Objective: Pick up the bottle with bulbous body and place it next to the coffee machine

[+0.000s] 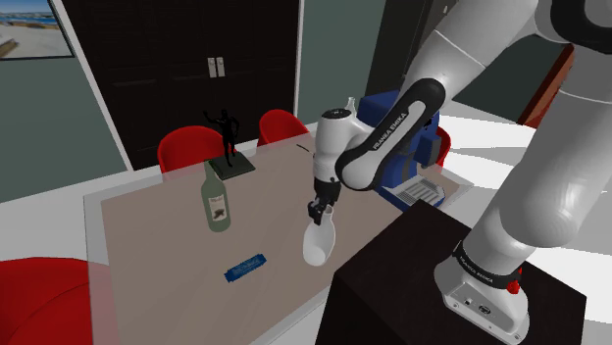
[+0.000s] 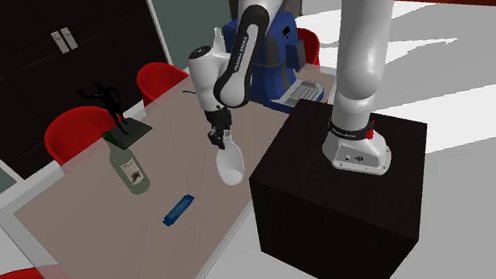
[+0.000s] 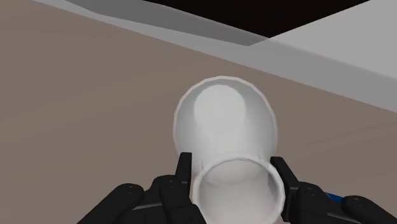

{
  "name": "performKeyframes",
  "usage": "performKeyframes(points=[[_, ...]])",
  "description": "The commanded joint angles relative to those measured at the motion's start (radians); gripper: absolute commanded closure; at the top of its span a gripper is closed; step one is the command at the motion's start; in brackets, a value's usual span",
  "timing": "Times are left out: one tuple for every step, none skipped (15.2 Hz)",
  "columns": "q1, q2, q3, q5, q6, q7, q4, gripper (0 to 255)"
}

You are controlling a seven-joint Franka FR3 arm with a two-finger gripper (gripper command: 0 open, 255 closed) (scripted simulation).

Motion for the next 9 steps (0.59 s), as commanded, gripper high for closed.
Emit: performKeyframes(points=[[-0.001, -0.036, 0.009, 0.026, -0.033, -0.016, -0.001, 255], [-0.002, -0.052, 0.011, 0.036, -0.048, -0.024, -0.001, 255], [-0.002, -0.068, 0.012, 0.046, -0.064, -0.031, -0.001, 255], [-0.001, -0.083, 0.014, 0.056, -0.079, -0.038, 0.000, 255], [-0.001, -0.099, 0.015, 0.065, -0.095, -0.044, 0.001, 255], [0.000, -0.114, 0.015, 0.073, -0.111, -0.050, 0.002, 255], [0.000, -0.129, 0.015, 0.081, -0.126, -0.056, 0.004, 255], [0.001, -0.143, 0.016, 0.088, -0.142, -0.061, 0.005, 255], [0.002, -0.158, 0.015, 0.095, -0.158, -0.066, 0.007, 255]])
